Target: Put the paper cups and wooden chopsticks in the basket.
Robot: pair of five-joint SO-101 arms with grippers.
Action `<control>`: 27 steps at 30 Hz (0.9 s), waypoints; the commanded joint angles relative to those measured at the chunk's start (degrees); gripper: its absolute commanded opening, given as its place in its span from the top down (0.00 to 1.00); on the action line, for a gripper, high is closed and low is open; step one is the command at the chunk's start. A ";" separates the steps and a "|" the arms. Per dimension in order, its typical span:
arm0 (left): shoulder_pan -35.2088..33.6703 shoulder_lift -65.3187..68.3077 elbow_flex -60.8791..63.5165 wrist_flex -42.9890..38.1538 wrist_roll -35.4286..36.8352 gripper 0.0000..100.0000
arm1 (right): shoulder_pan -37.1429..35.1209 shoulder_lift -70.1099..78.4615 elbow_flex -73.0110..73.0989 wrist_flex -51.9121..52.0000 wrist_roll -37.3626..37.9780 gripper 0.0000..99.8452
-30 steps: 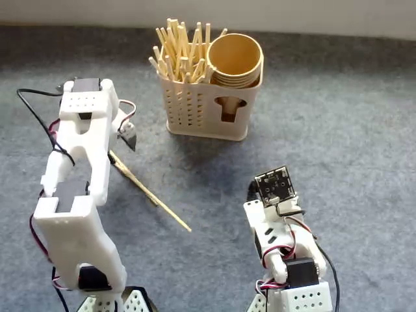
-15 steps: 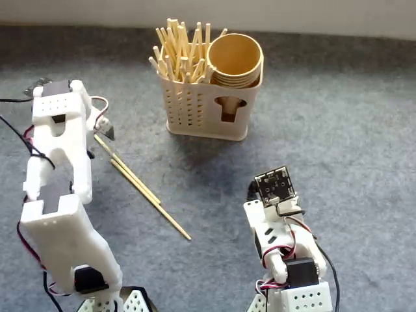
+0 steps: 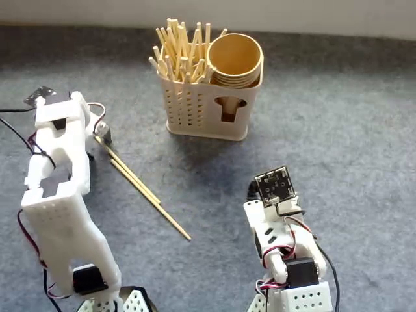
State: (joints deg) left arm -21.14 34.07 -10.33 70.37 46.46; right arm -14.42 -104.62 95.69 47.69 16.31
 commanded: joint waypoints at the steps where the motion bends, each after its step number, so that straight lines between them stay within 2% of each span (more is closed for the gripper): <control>1: -0.48 0.40 -3.56 -2.11 -0.26 0.80 | -0.48 -0.66 2.42 -1.63 0.70 0.99; 5: -0.40 0.48 -3.65 -2.11 -0.35 0.98 | -0.48 -0.66 2.42 -1.63 0.70 0.99; 6: -0.40 0.48 -3.65 -2.11 -0.44 1.00 | -0.48 -0.66 2.42 -1.63 0.70 0.99; 8: -0.22 0.48 -3.65 -1.76 -0.26 0.97 | -0.48 -0.66 2.42 -1.63 0.70 0.99; 14: 0.75 -0.04 -4.09 -0.62 -0.18 0.99 | -0.48 -0.66 2.42 -1.63 0.70 0.99; 20: 2.77 -0.13 -8.13 6.59 -0.09 0.99 | -0.48 -0.66 2.42 -1.63 0.70 0.99; 27: 2.86 -0.13 -23.08 19.52 -0.09 0.99 | -0.48 -0.66 2.42 -1.63 0.70 0.99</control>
State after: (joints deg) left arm -19.65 35.12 -25.89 84.44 46.46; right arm -14.42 -104.62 95.69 47.69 16.31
